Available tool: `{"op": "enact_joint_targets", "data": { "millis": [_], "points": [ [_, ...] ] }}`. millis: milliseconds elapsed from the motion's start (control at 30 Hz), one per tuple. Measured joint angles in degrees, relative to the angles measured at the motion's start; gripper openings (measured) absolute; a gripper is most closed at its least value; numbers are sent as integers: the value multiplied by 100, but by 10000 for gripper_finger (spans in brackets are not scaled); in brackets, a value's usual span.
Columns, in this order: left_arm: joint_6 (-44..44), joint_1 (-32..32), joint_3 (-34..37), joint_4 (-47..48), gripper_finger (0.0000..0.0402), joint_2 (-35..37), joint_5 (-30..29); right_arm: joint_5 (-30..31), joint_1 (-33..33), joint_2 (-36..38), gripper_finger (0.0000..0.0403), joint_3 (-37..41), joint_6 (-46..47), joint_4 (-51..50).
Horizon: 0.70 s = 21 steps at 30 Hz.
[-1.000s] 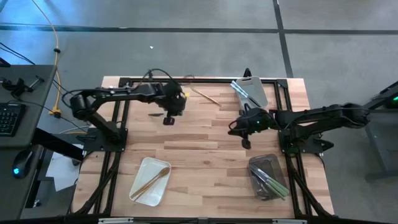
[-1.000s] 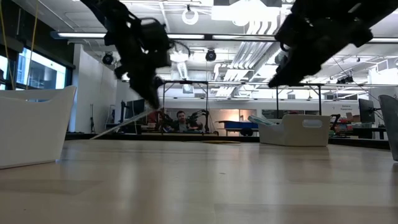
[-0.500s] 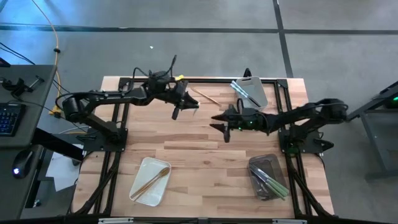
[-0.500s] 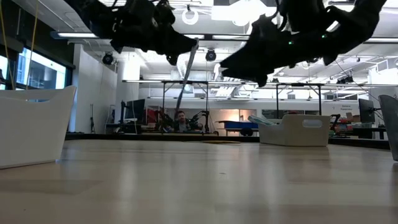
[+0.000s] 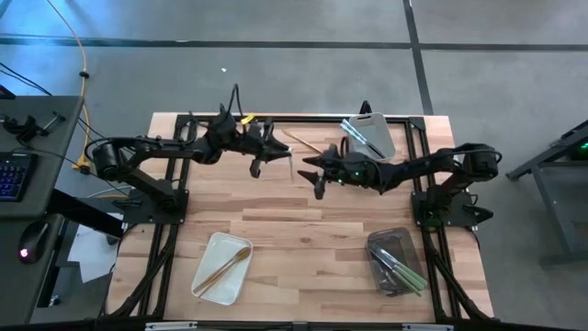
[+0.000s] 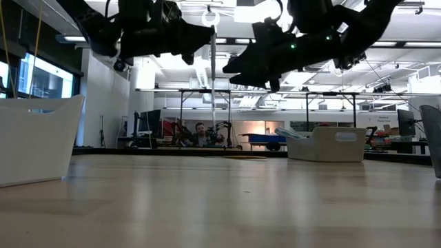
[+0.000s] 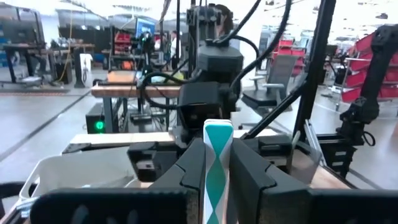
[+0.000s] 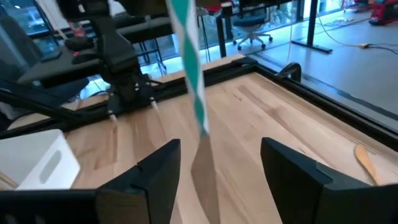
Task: Sort silverware by color (type)
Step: Put the blue patterned table knife into the gray bin
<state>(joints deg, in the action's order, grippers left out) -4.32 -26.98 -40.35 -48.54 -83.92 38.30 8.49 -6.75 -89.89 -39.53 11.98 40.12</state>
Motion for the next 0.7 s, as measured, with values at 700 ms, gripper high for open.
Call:
{"op": "enact_joint_targets", "data": {
  "millis": [700],
  "points": [
    [188, 138, 78, -541, 34, 1, -396, -649, -299, -200, 206, -768, -154, -180]
  ]
}}
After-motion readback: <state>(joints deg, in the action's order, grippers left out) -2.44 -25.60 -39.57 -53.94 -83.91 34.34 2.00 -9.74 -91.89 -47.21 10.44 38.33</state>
